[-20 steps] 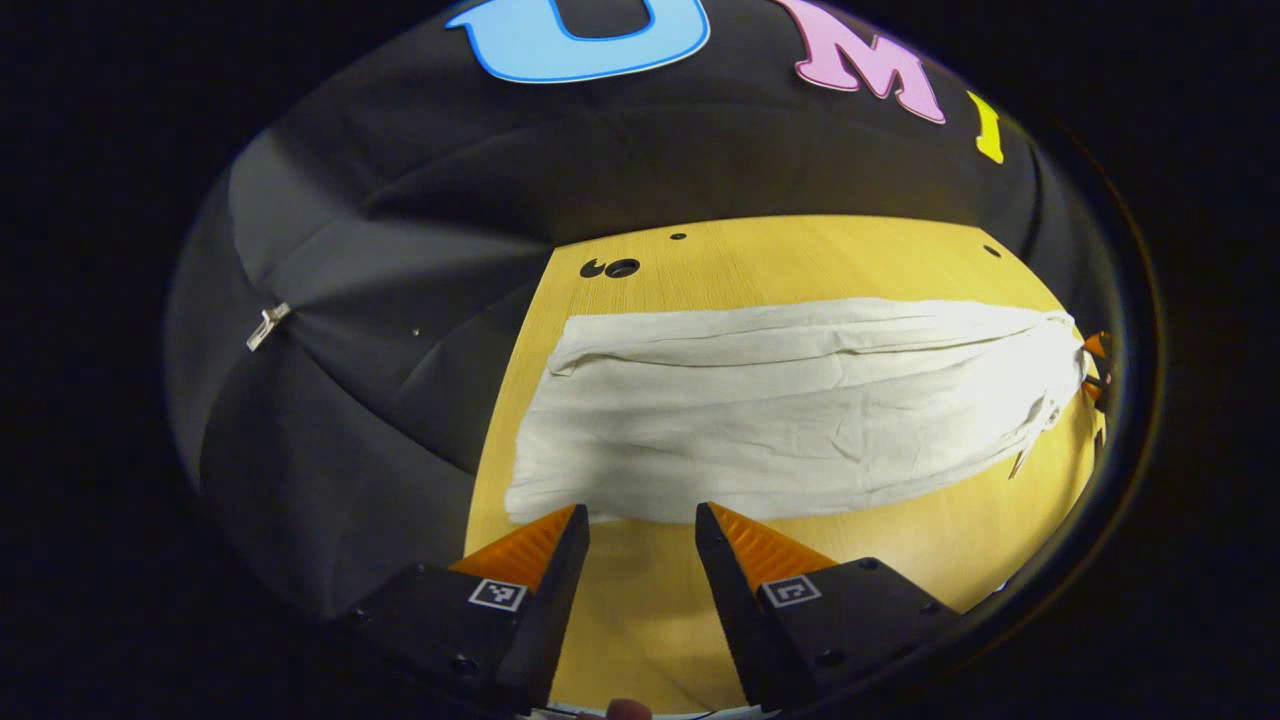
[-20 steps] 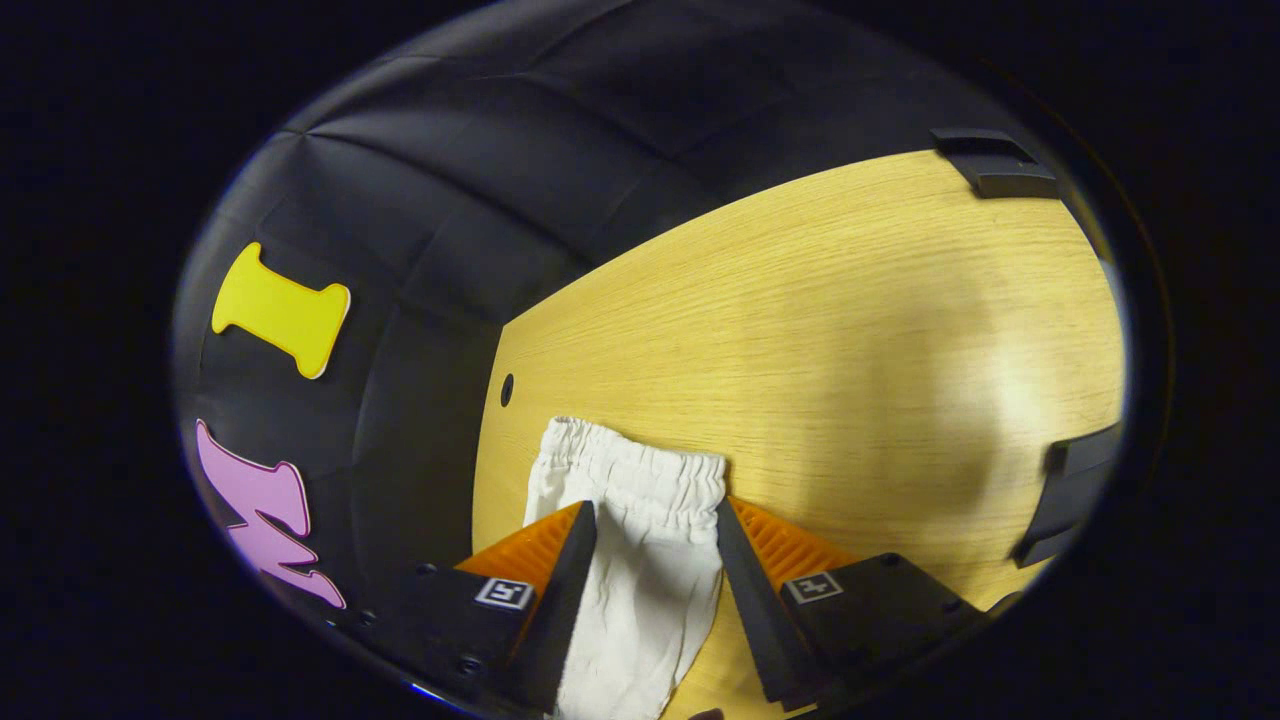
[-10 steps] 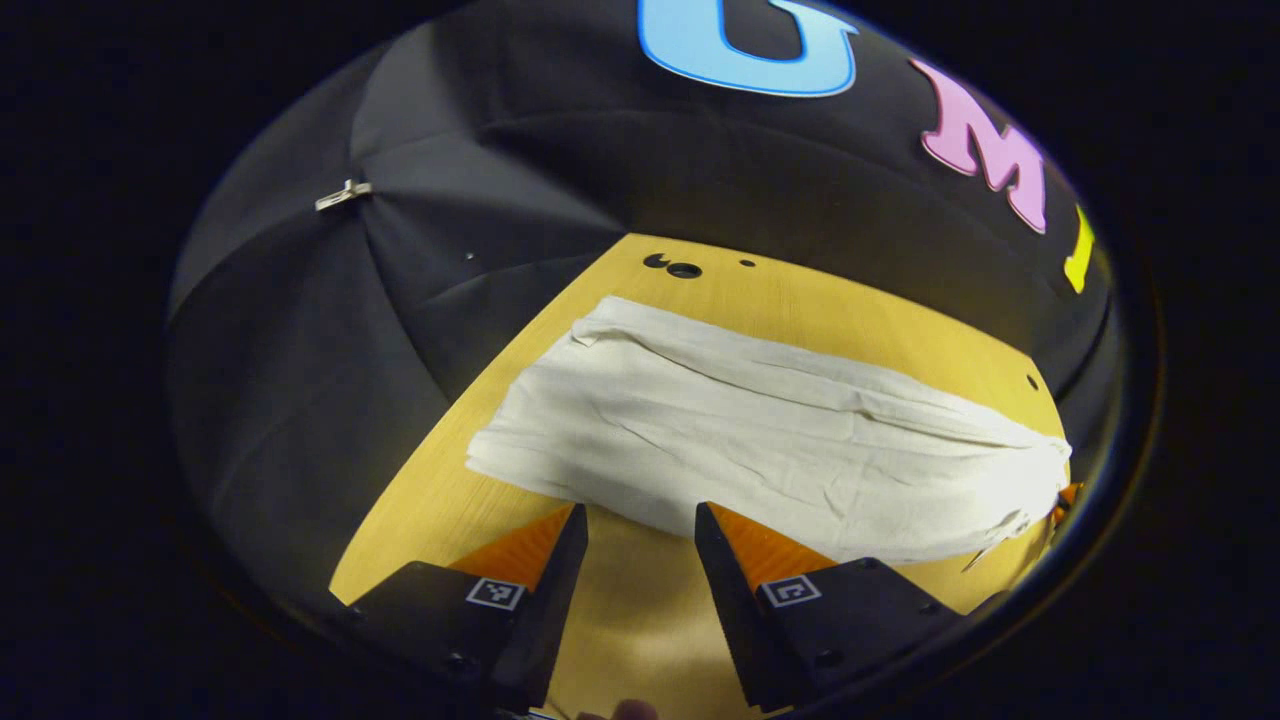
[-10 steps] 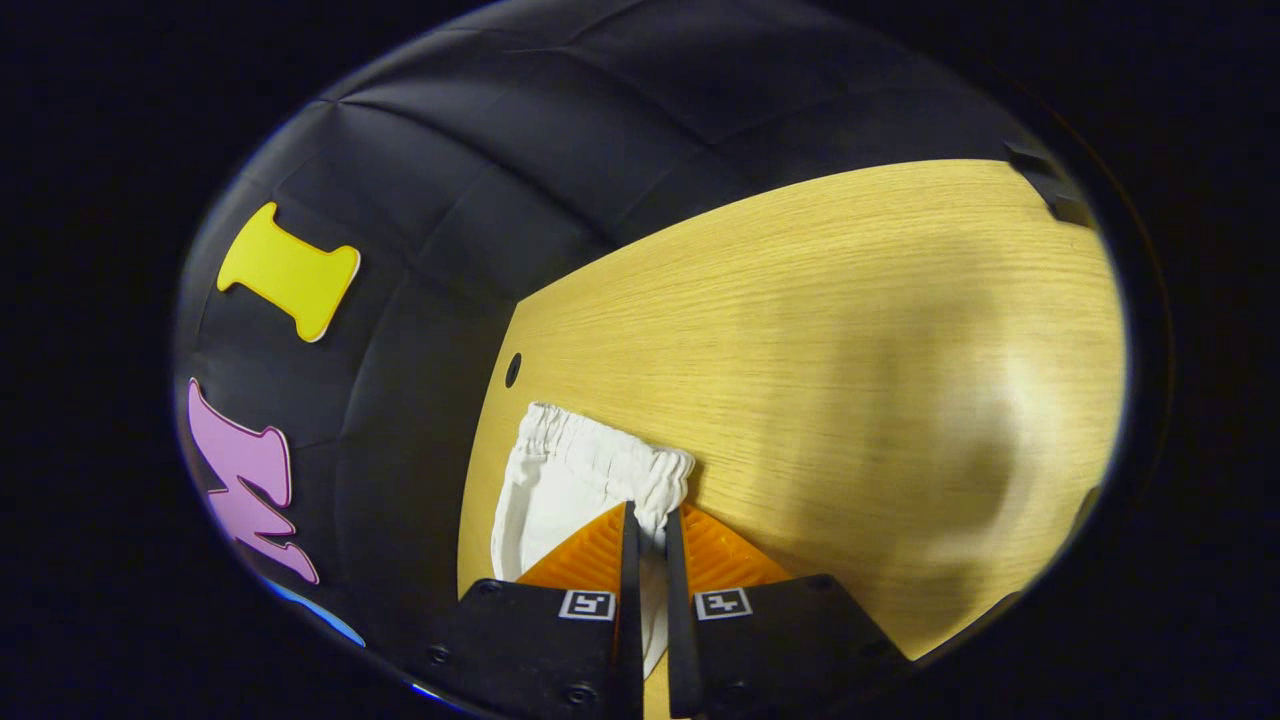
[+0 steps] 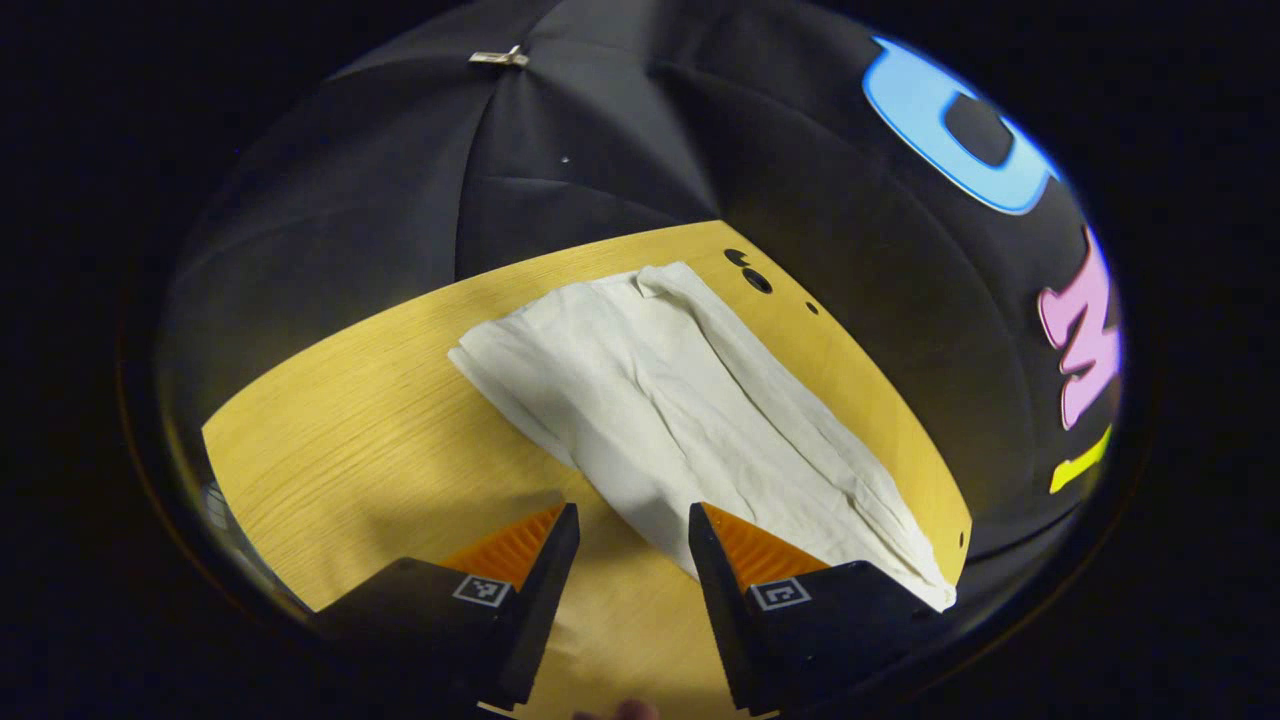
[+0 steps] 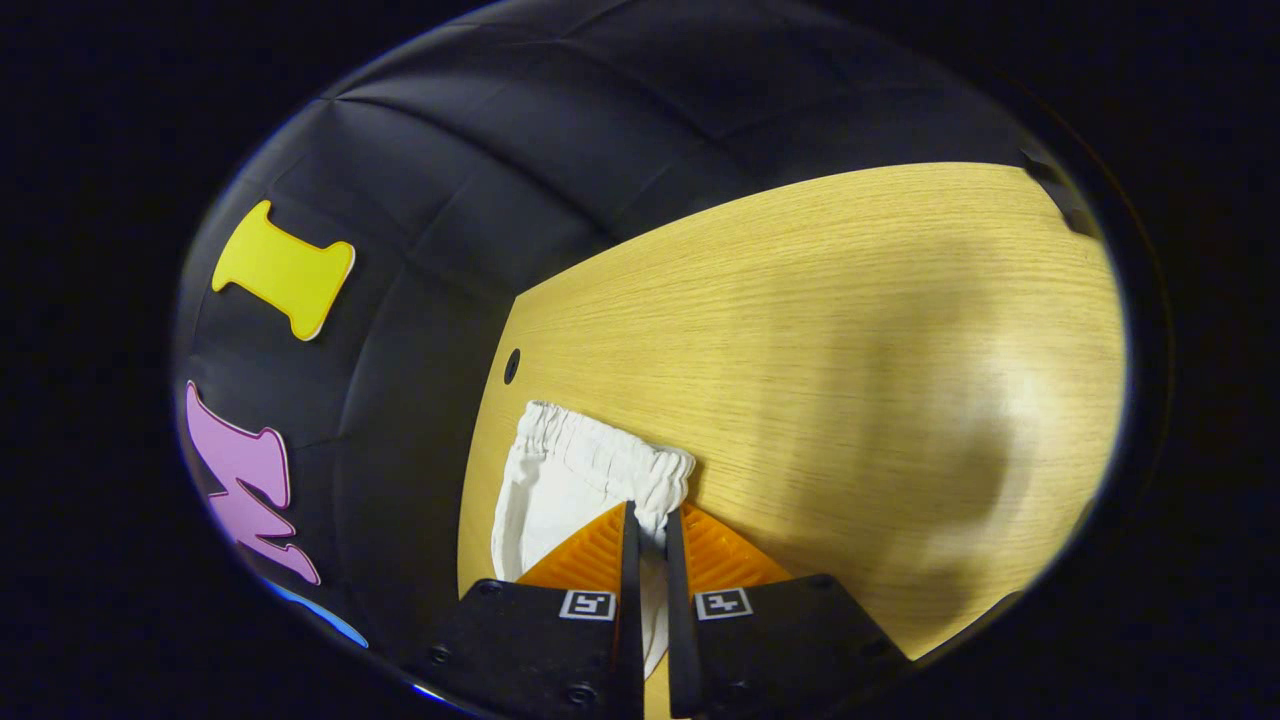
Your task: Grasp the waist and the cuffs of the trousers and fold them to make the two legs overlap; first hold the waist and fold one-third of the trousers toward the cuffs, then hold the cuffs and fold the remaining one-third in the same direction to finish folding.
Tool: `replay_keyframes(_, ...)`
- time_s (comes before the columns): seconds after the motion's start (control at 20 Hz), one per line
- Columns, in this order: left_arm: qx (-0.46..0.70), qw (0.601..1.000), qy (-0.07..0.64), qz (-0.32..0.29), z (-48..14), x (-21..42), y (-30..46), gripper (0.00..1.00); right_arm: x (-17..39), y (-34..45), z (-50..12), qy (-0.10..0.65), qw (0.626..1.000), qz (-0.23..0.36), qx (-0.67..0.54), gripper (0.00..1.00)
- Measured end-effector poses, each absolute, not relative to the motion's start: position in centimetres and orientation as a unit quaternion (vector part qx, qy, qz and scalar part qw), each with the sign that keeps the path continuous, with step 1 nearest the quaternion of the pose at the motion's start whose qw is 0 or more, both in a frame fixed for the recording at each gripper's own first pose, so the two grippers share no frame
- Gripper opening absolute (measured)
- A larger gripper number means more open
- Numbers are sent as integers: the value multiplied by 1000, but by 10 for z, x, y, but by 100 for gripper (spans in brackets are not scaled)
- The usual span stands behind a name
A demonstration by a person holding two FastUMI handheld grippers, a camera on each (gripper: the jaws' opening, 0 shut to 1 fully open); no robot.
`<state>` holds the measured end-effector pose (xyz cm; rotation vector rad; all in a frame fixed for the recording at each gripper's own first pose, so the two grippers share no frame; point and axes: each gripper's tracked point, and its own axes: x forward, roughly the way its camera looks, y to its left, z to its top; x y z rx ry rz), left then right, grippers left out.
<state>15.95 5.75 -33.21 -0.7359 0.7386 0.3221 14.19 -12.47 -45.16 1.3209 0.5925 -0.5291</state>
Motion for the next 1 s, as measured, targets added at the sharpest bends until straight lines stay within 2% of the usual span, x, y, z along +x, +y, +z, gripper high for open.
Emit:
replay_keyframes(0.25,-386,847,331,159,-340,193,77,72,145,-125,-450,268,732,-226,584,14)
replay_keyframes(0.35,-394,846,323,159,-339,206,83,67,145,-125,-449,266,740,-218,578,14)
replay_keyframes(0.5,-419,833,324,160,-339,239,89,68,145,-124,-449,264,747,-213,572,14)
replay_keyframes(0.6,-422,826,337,162,-345,252,88,63,147,-124,-450,262,745,-212,576,14)
replay_keyframes(0.7,-422,821,344,167,-347,262,90,50,147,-124,-450,260,744,-212,578,14)
replay_keyframes(0.75,-423,820,344,173,-348,264,90,51,147,-124,-450,261,744,-210,579,14)
replay_keyframes(0.85,-454,814,327,158,-346,273,84,25,147,-124,-450,260,743,-209,580,14)
replay_keyframes(1.0,-531,780,295,151,-342,281,84,6,146,-126,-441,238,753,-201,580,14)
